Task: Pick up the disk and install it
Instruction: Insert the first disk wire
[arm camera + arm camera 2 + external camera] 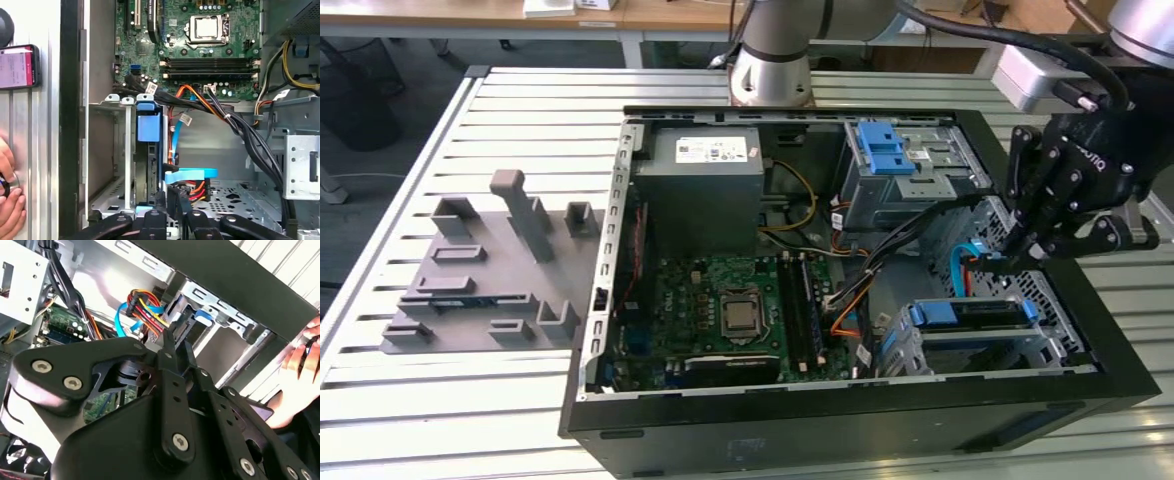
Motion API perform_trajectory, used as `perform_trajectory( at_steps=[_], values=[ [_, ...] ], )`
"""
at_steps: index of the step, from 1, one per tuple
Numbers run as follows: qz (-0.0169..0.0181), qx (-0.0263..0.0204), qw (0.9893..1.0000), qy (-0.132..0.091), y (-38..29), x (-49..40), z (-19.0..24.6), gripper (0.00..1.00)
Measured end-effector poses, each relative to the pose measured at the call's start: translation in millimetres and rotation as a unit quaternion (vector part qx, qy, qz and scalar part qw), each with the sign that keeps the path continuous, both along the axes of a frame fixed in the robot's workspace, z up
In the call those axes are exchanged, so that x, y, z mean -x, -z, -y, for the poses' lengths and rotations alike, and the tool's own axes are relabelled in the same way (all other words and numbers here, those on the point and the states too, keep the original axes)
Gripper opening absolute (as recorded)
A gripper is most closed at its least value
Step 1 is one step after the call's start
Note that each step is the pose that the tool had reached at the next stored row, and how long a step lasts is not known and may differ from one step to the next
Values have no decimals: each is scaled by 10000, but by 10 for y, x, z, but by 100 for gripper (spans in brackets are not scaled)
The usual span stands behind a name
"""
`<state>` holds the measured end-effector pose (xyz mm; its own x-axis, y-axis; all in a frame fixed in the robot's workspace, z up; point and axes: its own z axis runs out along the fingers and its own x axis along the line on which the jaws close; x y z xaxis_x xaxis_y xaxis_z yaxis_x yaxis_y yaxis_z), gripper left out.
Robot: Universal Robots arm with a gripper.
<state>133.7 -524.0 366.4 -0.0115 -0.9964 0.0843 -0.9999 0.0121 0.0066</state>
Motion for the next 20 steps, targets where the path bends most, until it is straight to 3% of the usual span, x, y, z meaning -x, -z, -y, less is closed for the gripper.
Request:
perform_trajectory(
  at_steps=[3,7,16,18,20],
  values=[
    [0,4,10000,0,10,0,-37,24],
    [0,93,10000,0,41,0,-40,31],
    [0,185,9998,0,112,0,-42,31],
    [0,186,9998,0,116,0,-41,30],
    [0,186,9998,0,118,0,-41,17]
  ],
)
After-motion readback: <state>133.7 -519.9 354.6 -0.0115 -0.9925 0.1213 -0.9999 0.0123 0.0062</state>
